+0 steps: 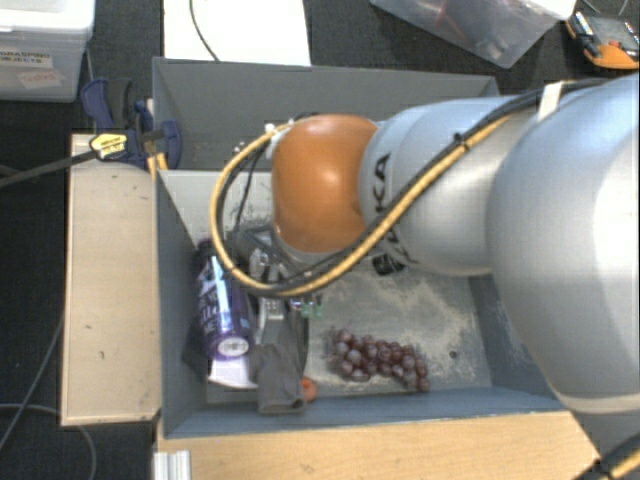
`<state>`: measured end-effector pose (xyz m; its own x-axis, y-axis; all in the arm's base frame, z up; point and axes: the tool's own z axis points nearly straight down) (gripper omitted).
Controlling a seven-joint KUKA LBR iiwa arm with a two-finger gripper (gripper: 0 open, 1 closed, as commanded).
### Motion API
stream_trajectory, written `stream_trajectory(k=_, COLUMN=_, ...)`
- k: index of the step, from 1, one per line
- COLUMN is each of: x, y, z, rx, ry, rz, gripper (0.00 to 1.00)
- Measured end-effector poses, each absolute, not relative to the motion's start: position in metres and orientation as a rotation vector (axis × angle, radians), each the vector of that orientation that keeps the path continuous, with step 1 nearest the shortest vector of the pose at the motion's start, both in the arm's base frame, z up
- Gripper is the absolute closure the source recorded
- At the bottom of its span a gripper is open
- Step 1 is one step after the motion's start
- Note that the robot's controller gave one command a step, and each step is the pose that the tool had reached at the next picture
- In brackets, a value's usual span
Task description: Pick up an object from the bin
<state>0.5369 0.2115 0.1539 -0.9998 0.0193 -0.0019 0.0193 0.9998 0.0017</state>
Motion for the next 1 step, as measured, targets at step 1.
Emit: stream_trajectory(k=1, x=0.5369, y=0.2115, z=0.1539, rx=0.027, ry=3.140, rz=0.003, gripper=0.00)
